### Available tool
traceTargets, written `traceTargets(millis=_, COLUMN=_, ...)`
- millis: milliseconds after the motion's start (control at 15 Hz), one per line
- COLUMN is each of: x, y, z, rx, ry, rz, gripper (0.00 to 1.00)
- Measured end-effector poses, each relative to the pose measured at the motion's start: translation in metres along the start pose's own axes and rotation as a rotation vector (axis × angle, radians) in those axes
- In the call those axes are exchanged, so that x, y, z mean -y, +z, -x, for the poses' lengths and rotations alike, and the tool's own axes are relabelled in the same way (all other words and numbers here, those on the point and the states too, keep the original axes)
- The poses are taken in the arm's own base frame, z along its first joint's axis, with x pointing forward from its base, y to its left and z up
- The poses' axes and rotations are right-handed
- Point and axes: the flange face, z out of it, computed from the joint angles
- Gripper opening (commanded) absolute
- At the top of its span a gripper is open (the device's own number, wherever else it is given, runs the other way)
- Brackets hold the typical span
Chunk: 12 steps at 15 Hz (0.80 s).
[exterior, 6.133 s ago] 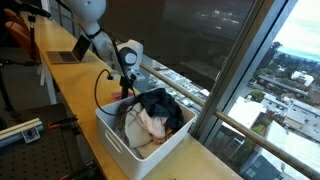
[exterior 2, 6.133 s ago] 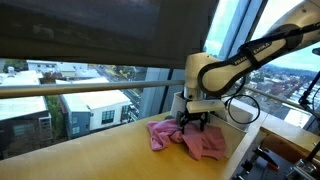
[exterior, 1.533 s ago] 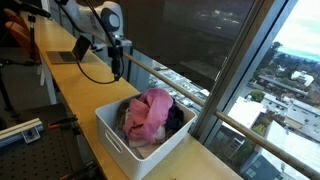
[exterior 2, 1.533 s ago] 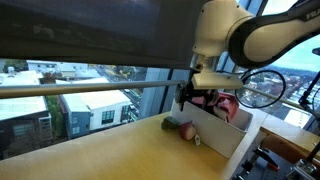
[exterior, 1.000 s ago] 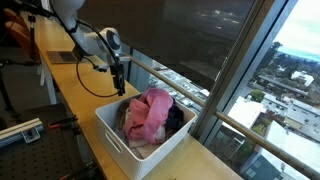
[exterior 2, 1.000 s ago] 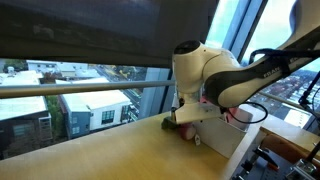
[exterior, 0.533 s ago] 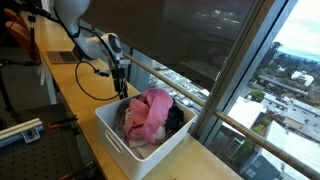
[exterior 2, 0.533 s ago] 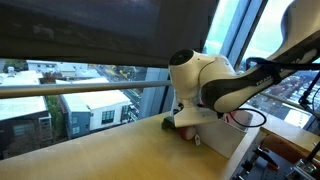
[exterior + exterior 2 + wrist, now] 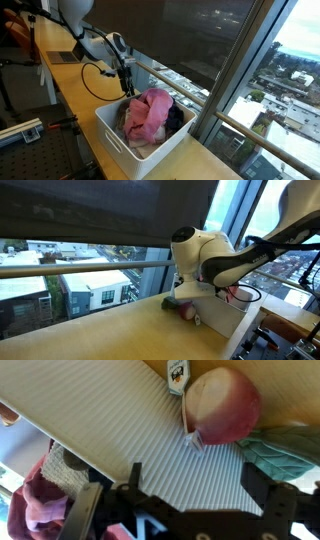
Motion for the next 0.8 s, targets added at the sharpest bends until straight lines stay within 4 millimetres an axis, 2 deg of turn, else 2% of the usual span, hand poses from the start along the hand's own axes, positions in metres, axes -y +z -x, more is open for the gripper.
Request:
traceTargets(millis=333, x=0.006, y=0.013, z=0.005, rx=0.011, ry=-0.005, rz=0.003, gripper=1.0)
traceTargets(millis=800, x=0.035, y=0.036, z=0.029, rx=0.022, ry=-0.039, rz=0.006, gripper=1.0)
